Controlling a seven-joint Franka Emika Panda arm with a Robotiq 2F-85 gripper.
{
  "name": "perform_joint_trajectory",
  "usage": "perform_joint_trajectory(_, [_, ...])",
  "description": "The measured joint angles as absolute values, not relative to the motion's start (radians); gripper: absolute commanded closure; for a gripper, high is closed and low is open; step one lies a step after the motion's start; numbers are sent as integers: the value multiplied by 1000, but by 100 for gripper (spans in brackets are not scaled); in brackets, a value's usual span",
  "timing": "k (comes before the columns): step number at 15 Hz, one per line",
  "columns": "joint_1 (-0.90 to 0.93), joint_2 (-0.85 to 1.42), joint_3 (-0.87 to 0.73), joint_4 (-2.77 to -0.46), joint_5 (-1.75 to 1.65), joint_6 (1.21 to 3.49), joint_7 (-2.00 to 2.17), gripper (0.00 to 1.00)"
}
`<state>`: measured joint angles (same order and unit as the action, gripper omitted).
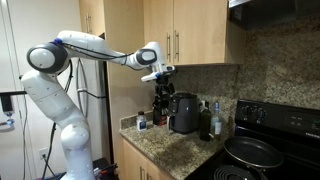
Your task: Open the right door of the cabinet above the air fryer
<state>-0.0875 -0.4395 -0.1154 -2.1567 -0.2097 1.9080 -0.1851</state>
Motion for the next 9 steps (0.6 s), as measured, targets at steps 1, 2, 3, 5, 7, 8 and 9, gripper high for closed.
perform_joint_trajectory(1, [-83,-499,-120,-2157,-188,1908,-195,0])
perform_joint_trajectory(2, [-82,-541,-122,-2158,-185,1901,-198,0])
perform_joint_trajectory(3, [-82,-558,-122,-2161,-185,1896,-197,0])
perform_joint_trajectory(5, [-82,-537,-121,-2163,-186,1897,-196,0])
perform_joint_trajectory(7, [-80,-518,-117,-2163,-186,1919,-188,0])
perform_joint_trajectory(8, [-74,-522,-119,-2158,-166,1938,-189,0])
perform_joint_trajectory(9, [-69,-540,-121,-2145,-137,1946,-189,0])
